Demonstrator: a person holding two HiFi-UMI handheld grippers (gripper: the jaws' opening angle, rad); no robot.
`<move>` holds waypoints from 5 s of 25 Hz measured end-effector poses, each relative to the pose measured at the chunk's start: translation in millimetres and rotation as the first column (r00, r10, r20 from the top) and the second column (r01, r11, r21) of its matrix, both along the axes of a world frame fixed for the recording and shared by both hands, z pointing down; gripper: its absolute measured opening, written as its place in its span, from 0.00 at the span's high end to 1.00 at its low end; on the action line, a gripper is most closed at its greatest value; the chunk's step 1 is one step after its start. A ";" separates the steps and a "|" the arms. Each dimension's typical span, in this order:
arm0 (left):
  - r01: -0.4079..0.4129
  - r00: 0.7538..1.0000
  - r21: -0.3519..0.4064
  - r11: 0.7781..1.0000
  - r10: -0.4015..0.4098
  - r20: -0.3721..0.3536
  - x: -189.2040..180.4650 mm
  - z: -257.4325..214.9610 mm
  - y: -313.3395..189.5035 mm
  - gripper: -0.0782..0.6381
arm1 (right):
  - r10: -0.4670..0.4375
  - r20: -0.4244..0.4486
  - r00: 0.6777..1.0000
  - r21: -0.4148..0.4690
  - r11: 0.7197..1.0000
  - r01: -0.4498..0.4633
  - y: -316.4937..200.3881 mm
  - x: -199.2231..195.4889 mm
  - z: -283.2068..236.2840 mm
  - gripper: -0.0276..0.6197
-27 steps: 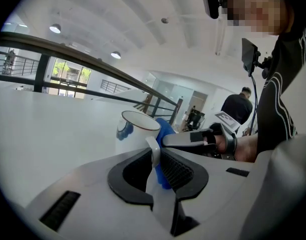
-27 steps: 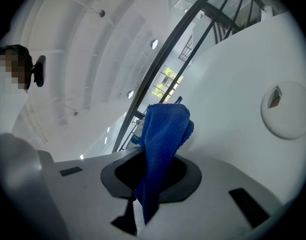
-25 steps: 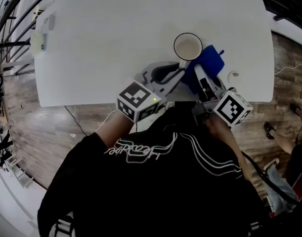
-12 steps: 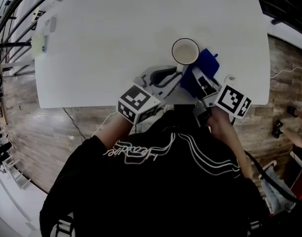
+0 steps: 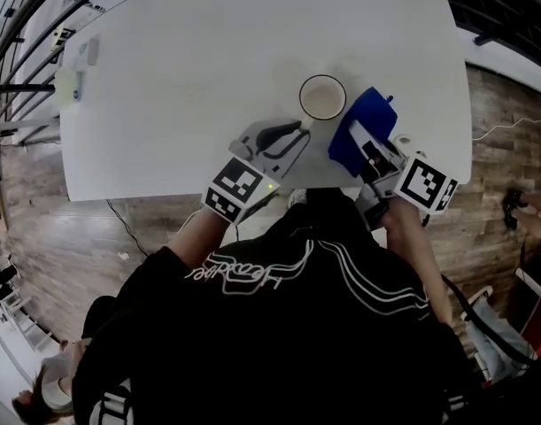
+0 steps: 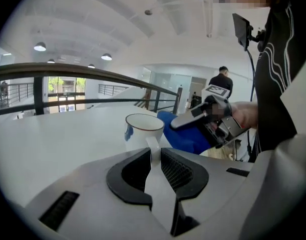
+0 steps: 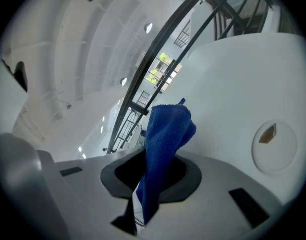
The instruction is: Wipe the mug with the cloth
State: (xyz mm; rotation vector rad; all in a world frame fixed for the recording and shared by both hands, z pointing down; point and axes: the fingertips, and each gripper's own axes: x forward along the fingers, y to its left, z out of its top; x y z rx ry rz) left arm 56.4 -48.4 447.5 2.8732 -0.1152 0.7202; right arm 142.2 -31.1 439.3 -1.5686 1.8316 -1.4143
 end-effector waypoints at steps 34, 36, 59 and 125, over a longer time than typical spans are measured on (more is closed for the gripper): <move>-0.136 0.989 0.212 0.968 0.120 0.087 -19.5 -2.1 -25.7 0.80 | -0.033 0.037 0.999 0.058 0.998 0.031 -28.3 4.2 -7.9 0.87; -0.140 0.989 0.211 0.967 0.125 0.085 -19.2 -2.2 -26.7 0.80 | -0.035 0.045 0.998 0.045 0.998 0.033 -29.7 3.8 -3.8 0.87; -0.224 0.973 0.257 0.940 0.203 0.106 -10.9 -3.9 -52.7 0.80 | -0.189 -0.091 0.978 0.021 0.981 0.191 -42.8 25.3 -15.2 0.87; -0.120 0.991 0.237 0.964 0.101 0.089 11.8 -5.5 -127.7 0.79 | -0.634 -0.106 0.766 0.042 0.767 0.640 -106.8 3.6 -41.5 0.87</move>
